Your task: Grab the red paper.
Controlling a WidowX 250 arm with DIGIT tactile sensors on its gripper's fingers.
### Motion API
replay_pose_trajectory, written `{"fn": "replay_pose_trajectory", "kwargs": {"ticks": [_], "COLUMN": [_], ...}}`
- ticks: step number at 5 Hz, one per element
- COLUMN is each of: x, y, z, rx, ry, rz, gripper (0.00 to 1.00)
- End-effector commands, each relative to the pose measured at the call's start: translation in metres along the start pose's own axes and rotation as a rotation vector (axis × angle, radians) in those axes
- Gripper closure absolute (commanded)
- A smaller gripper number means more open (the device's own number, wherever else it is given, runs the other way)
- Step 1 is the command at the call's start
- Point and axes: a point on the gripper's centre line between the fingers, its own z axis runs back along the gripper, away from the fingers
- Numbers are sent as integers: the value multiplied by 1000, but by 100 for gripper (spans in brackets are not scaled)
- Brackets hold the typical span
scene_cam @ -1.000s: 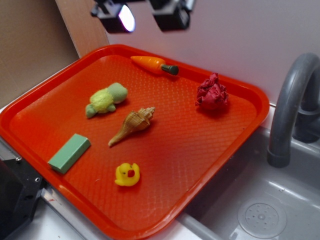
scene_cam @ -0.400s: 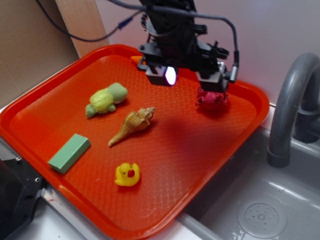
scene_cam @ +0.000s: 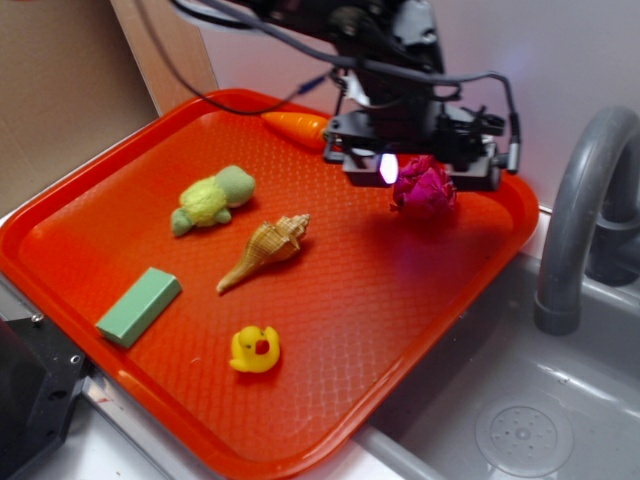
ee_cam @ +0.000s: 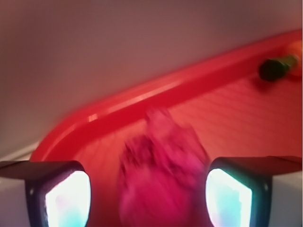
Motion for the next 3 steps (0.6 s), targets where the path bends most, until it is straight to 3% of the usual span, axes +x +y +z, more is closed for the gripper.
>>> {"fn": "replay_pose_trajectory", "kwargs": {"ticks": [1, 2, 3], "x": [14, 11, 21], "y": [-14, 4, 25], "z": [-12, 16, 69], "rx": [61, 83, 42], "ry": [-44, -1, 92], "rz": [28, -55, -190], "gripper": [73, 100, 100]}}
